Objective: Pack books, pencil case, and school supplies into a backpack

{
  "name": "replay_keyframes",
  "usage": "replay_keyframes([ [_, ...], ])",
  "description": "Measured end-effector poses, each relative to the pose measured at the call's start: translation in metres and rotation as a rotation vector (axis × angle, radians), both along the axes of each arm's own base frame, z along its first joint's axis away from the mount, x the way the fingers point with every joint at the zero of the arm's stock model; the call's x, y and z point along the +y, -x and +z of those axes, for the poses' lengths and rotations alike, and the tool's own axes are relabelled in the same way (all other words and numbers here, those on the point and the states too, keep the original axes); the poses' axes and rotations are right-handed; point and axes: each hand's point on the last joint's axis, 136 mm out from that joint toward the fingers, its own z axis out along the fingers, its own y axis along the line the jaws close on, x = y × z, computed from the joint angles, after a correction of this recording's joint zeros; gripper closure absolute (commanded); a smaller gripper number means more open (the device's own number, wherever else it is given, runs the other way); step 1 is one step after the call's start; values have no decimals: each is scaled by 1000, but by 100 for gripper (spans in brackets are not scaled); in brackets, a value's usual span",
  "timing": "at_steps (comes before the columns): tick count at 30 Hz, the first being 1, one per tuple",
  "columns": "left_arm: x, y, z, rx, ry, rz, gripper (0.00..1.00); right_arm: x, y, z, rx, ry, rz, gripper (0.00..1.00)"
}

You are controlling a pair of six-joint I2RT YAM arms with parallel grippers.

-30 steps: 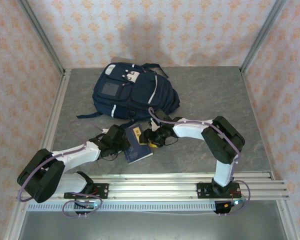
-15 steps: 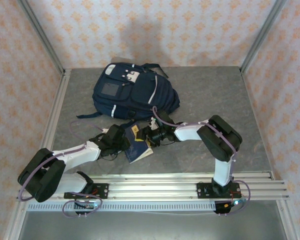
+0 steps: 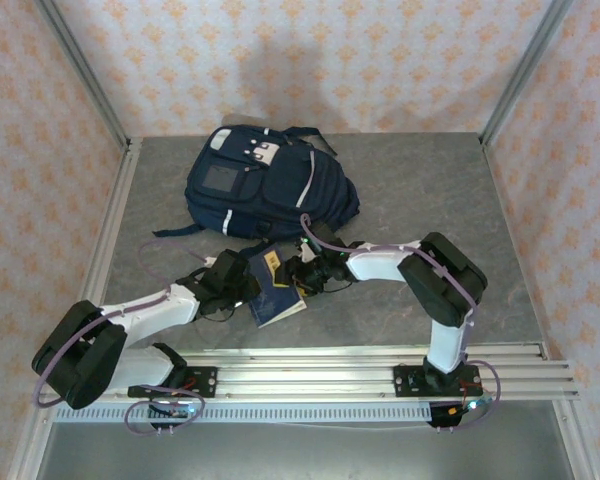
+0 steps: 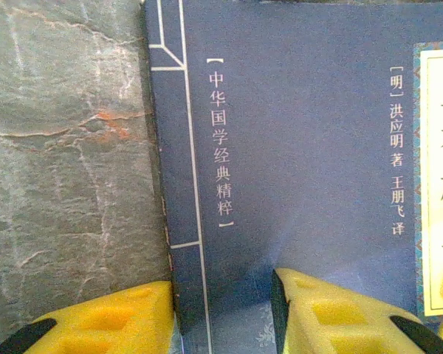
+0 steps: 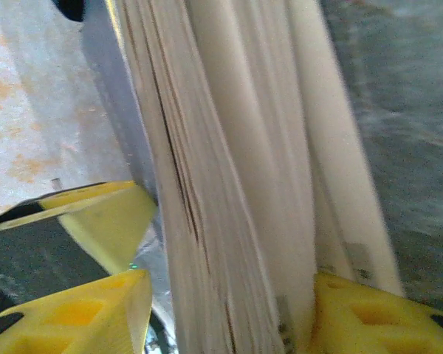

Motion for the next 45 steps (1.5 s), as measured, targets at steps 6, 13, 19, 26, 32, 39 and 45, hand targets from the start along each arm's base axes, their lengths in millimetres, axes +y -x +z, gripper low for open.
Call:
replay_keyframes([
  [6, -1, 0, 0, 0, 1, -6, 60, -9, 2, 6, -37, 36, 18, 63],
  [13, -1, 0, 0, 0, 5, -8, 60, -9, 2, 12, -48, 35, 26, 90],
  [19, -3, 2, 9, -24, 21, -24, 56, -9, 2, 20, -53, 27, 15, 100],
  [26, 10, -7, 65, -167, 139, 21, 24, -10, -4, 62, -103, -49, -12, 100],
  [32, 16, -9, 103, -252, 278, 64, 16, -14, -18, 114, -145, -199, -70, 100],
  [39, -6, -12, 127, -284, 432, 18, 26, -13, -18, 154, -162, -338, -83, 100],
  [45, -16, -17, 154, -349, 543, 11, 61, -17, -16, 167, -156, -382, -95, 100],
])
